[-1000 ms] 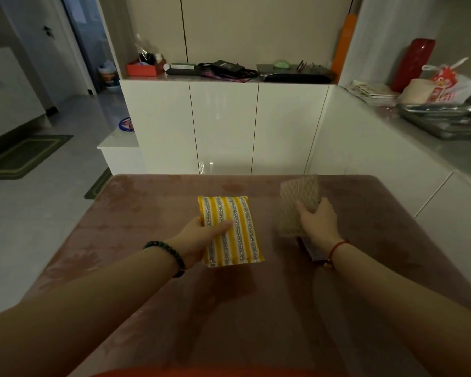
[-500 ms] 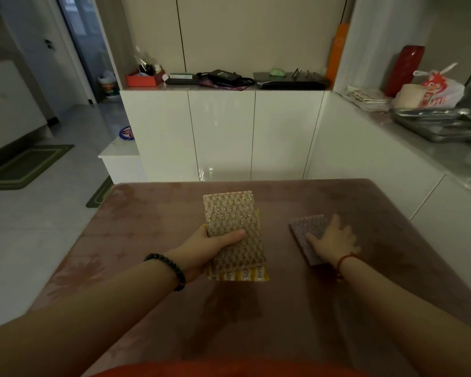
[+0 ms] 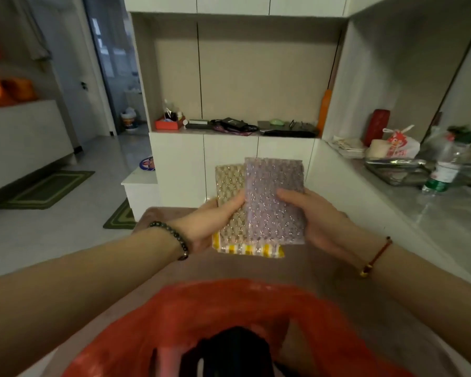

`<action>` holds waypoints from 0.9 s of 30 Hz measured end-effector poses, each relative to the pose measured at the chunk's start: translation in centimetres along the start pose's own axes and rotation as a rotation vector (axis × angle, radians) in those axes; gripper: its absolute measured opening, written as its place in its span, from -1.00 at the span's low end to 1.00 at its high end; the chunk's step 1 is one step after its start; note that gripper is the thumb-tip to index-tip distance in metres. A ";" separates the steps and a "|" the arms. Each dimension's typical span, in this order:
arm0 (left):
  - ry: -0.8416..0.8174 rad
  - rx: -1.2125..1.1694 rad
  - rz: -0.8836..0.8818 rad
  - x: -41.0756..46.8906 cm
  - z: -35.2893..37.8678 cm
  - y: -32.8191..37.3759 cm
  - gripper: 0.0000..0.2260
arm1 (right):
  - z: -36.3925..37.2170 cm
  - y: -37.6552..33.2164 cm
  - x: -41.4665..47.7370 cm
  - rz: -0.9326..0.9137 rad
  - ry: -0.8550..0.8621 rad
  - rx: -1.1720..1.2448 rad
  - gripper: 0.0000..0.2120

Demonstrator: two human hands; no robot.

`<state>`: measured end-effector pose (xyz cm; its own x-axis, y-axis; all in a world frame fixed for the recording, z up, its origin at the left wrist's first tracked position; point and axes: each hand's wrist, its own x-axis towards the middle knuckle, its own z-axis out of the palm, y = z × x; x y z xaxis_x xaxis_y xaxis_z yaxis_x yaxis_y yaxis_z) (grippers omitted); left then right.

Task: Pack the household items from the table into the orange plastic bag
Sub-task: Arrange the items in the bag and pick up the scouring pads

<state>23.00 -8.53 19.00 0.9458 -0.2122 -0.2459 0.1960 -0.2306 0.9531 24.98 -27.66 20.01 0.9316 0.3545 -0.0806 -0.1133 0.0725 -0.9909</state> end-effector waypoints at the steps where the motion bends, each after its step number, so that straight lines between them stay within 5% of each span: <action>1: -0.013 -0.035 0.061 -1.8 0.8 1.5 -0.23 | 1.3 -1.1 -1.7 -0.010 -0.004 -0.001 -0.58; 3: -0.014 -0.133 0.161 -5.5 2.4 3.7 -0.50 | 3.1 -3.1 -5.3 -0.013 0.002 0.009 -0.36; 6: -0.054 -0.121 0.237 -11.3 3.4 4.6 -0.39 | 4.4 -5.5 -10.4 -0.024 0.010 -0.088 -0.12; 10: 0.005 0.578 0.247 -17.9 2.3 1.6 -0.29 | 5.8 -6.1 -16.0 -0.155 0.082 -0.216 -0.11; 13: 0.103 1.225 0.056 -21.5 0.9 -2.1 -0.07 | 7.2 -4.2 -19.0 -0.222 0.111 -0.286 -0.21; 16: 0.221 1.489 -0.101 -23.4 0.1 -6.1 -0.10 | 9.5 -1.0 -21.3 -0.338 0.147 -0.392 -0.32; 19: 0.325 1.442 -0.207 -24.4 -0.7 -8.4 -0.53 | 11.9 2.0 -22.2 -0.474 0.159 -0.480 -0.34; 22: 0.406 0.998 -0.210 -25.1 -2.3 -7.2 -0.84 | 13.4 3.3 -22.2 -0.577 0.077 -0.592 -0.35; 27: 0.558 0.130 -0.038 -27.6 -5.6 -2.2 -0.74 | 13.2 4.6 -20.9 -1.028 -0.196 -1.409 -0.41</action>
<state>-2.12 3.16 24.65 0.9390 0.3238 -0.1156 0.2326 -0.3506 0.9072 0.44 -22.37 18.53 0.3632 0.7920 0.4908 0.9001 -0.4343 0.0349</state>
